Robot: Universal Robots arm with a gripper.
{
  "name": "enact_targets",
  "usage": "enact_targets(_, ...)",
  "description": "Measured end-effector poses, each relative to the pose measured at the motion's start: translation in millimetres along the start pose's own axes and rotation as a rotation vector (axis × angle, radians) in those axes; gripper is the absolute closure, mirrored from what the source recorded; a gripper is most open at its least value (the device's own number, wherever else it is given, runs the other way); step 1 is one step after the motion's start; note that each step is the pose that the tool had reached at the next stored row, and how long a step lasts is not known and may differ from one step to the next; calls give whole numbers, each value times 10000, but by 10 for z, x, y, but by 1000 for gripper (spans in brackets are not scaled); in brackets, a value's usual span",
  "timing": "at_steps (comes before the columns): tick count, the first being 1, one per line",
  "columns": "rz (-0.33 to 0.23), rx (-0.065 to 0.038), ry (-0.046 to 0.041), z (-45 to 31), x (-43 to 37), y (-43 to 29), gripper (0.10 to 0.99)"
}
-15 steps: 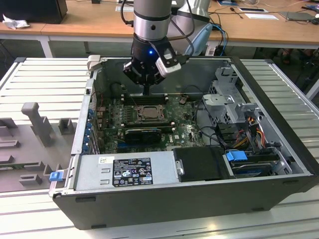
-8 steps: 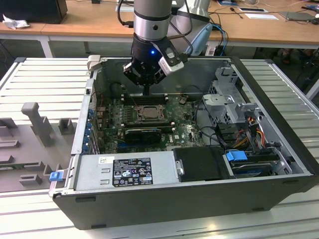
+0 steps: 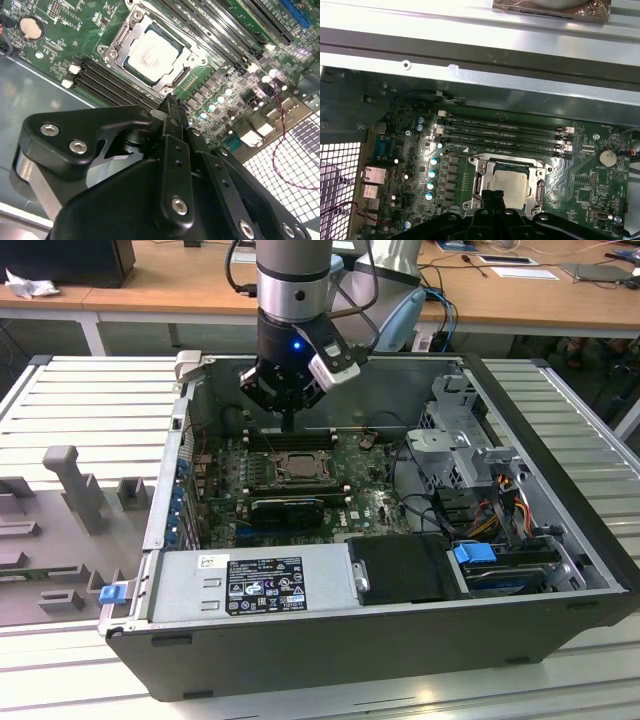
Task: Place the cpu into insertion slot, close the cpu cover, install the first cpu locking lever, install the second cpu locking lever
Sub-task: 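Install the first cpu locking lever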
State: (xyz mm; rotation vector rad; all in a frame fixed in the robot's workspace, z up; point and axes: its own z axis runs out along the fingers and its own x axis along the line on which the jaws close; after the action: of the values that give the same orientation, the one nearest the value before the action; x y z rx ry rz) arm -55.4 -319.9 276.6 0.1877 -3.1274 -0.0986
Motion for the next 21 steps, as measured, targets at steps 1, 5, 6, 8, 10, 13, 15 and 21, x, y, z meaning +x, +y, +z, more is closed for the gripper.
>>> enact_targets(1,31,3,-27,1,10,1,980)
enact_targets(5,222,9,-89,4,23,5,980)
enact_targets(6,276,10,-99,4,23,5,980)
enact_targets(8,381,12,-118,6,27,7,980)
enact_targets(10,422,12,-139,8,33,8,980)
enact_targets(13,490,15,-171,8,46,9,980)
enact_targets(15,494,16,-179,9,58,10,980)
enact_targets(21,640,22,-248,17,118,17,980)
